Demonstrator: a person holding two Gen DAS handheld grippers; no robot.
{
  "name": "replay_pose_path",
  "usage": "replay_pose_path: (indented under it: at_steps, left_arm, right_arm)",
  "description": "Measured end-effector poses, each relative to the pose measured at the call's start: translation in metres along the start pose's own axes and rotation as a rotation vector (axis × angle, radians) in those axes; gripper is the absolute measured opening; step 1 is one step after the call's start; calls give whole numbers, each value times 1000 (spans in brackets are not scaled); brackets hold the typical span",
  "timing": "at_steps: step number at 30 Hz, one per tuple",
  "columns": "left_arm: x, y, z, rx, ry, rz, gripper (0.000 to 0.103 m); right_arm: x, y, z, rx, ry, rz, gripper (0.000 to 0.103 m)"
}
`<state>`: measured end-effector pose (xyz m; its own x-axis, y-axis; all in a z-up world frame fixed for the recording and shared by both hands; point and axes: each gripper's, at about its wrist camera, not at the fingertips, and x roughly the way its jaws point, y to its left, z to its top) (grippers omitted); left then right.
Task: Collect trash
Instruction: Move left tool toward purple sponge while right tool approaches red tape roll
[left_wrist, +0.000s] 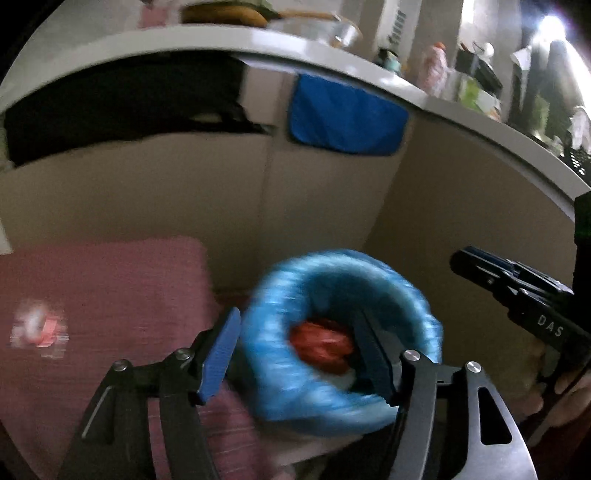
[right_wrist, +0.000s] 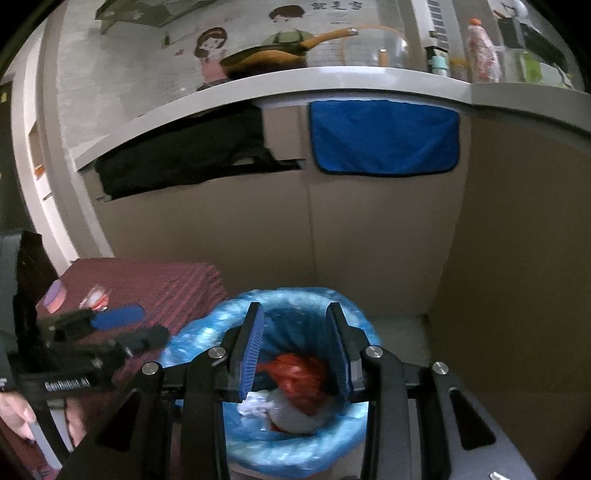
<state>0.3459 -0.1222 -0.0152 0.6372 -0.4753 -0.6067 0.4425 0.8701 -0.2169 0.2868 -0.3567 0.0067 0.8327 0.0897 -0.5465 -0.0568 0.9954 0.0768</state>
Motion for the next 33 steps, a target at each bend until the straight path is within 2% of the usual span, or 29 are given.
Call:
replay_pose_path:
  at_steps: [5, 8, 14, 19, 23, 27, 33]
  left_arm:
    - [-42, 63, -10, -55, 1, 100, 65]
    - [-78, 106, -17, -118, -36, 166, 65]
    - [-127, 183, -35, -236, -96, 244, 65]
    - [-158, 249, -50, -311, -158, 406, 65]
    - [-174, 303, -57, -374, -185, 493, 65]
    - [-174, 346, -62, -426, -174, 555, 65]
    - [-162, 404, -74, -543, -146, 582, 65]
  right_arm:
    - [10, 43, 4, -64, 14, 73, 35]
    - [20, 86, 8, -140, 26, 126, 35]
    - [39, 167, 13, -263, 53, 236, 35]
    - [63, 235, 10, -344, 86, 333, 35]
    - [95, 286, 9, -382, 142, 406, 35]
    - [128, 327, 7, -415, 220, 458, 36]
    - [176, 362, 0, -439, 256, 423, 36]
